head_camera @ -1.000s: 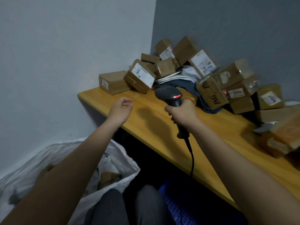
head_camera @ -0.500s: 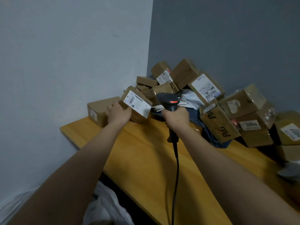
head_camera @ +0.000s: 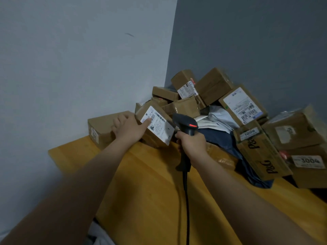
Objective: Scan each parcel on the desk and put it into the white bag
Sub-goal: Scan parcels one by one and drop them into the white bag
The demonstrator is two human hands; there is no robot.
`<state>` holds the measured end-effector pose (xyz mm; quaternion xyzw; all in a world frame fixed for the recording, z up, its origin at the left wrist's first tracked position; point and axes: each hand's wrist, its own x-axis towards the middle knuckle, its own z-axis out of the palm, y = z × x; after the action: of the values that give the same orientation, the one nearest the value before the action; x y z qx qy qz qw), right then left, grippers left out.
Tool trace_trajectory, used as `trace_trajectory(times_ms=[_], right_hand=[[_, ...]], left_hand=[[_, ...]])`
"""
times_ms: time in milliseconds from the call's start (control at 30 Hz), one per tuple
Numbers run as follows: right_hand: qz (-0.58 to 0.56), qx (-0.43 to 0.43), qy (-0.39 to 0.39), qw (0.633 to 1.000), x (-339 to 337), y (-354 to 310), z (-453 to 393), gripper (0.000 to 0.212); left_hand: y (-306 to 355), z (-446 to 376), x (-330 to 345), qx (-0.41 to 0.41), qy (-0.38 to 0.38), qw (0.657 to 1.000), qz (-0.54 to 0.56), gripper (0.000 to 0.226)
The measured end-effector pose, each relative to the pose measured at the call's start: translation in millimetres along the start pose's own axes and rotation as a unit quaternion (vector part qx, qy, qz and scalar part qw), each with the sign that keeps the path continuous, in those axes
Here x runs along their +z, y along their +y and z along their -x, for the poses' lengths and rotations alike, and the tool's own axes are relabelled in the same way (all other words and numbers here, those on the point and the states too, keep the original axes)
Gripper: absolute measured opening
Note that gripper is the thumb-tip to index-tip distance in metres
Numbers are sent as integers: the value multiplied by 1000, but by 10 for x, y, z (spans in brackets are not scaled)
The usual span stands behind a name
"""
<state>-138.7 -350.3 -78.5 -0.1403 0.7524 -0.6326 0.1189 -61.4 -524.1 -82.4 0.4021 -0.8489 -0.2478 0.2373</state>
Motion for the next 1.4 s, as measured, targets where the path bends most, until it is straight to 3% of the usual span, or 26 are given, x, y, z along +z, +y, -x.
trace_trajectory(times_ms=[133,267,500,633,733,800,933,1033,1100,1400], right_hand=[[-9,-9,25,1000,-217,-5,17,9],[23,-23,38,999,-532,-10,171,9],[48,-36,43,997,-1097,-73,948,13],[57,-42,22,997,-1356,-121,1556,11],[67,-53,6,996,-1449,-67,1969,9],[73,-60,12,995,-1483,13,2193,9],[73,-53,26,996,-1548,183,2563,14],[69,-18,11,997,-1596,339,2802,18],[68,-3,12,998,-1627,456,2946,17],[97,3,21,995,-1577,784,3147,15]], left_hand=[[58,154,103,71,3,997,33,78],[22,325,123,31,-72,982,173,86],[-17,1107,-31,-18,-162,944,288,84],[-143,1677,-66,-33,-218,915,338,108],[-162,2097,-17,-35,-254,885,388,109],[-108,2369,-51,-23,-265,882,389,108],[-77,2695,-111,-8,-250,895,368,85],[-155,2854,-97,4,-236,902,362,92],[-231,2936,-84,11,-232,904,358,85],[-384,3034,-71,12,-259,888,380,82]])
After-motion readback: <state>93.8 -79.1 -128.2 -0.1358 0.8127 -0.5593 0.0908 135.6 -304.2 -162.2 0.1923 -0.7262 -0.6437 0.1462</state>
